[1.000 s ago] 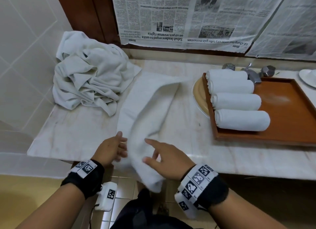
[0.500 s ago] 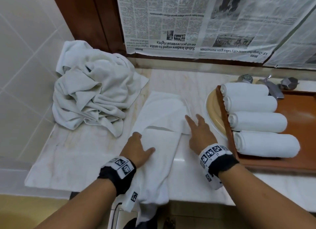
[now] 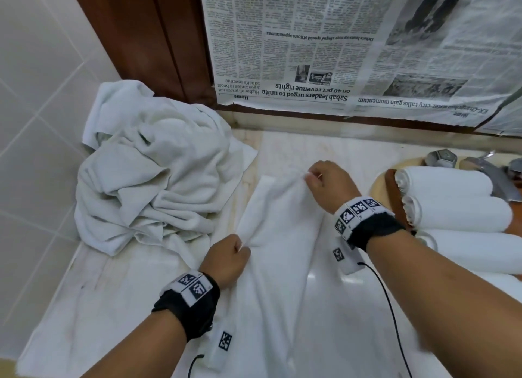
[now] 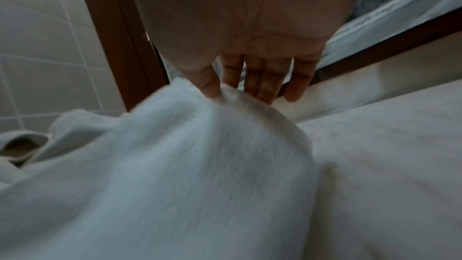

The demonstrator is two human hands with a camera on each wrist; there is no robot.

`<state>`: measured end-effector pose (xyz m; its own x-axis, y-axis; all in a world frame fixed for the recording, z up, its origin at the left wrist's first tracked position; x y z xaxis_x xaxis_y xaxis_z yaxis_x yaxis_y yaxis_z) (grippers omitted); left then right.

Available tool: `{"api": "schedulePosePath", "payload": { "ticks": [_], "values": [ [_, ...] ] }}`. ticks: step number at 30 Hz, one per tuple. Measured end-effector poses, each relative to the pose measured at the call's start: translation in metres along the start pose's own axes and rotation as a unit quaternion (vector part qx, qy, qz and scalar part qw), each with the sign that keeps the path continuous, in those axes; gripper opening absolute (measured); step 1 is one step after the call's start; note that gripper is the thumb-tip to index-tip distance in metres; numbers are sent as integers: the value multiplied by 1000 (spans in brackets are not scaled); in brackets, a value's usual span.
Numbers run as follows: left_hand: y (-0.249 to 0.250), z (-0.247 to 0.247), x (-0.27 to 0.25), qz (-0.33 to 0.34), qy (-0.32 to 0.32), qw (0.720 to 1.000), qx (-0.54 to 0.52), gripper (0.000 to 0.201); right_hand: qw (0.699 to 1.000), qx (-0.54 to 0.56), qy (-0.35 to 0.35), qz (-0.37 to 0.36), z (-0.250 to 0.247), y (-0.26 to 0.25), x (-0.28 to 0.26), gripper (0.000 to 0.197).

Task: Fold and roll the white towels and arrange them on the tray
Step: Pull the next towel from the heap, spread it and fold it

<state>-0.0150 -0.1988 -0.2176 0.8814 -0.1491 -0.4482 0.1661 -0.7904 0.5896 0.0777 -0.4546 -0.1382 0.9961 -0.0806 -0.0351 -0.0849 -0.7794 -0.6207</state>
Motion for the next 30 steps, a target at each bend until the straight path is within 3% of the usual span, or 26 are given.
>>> {"api": "schedulePosePath", "payload": {
  "ticks": [3,5,10,17,23,25,28,30],
  "values": [
    [-8,-2,8,19,-12,1000,-4,33,987,-71,-137,39,51,8,19,16],
    [-10,-1,11,24,-36,999,-1,37,975,-129,-173,53,70,13,26,20],
    [-16,1,18,26,-75,997,-17,39,978,-133,-143,76,73,13,40,17],
    [-10,-7,24,1,-54,998,-10,43,976,-144,-135,89,71,6,42,24],
    [-19,-6,35,-34,-61,997,23,40,990,-130,-46,-9,50,-46,0,48],
    [-18,-7,34,-42,-64,997,23,39,985,-141,-94,-36,60,-62,-34,45],
    [-13,-10,27,-39,-56,997,47,37,952,-170,-256,0,100,-51,-95,53],
    [-12,-12,16,-40,-39,997,51,32,942,-183,-280,13,112,-41,-122,64]
  ]
}}
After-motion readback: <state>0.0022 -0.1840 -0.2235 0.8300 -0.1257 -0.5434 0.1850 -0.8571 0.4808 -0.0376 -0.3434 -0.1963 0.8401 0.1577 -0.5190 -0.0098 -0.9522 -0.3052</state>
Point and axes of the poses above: each hand's wrist, its own x-axis towards the middle knuckle, its own z-axis out of the palm, y = z × x, the point moved 9 cm from there along x, towards the middle knuckle, and after that the axes turned 8 degrees about x, right-handed, at the moved point
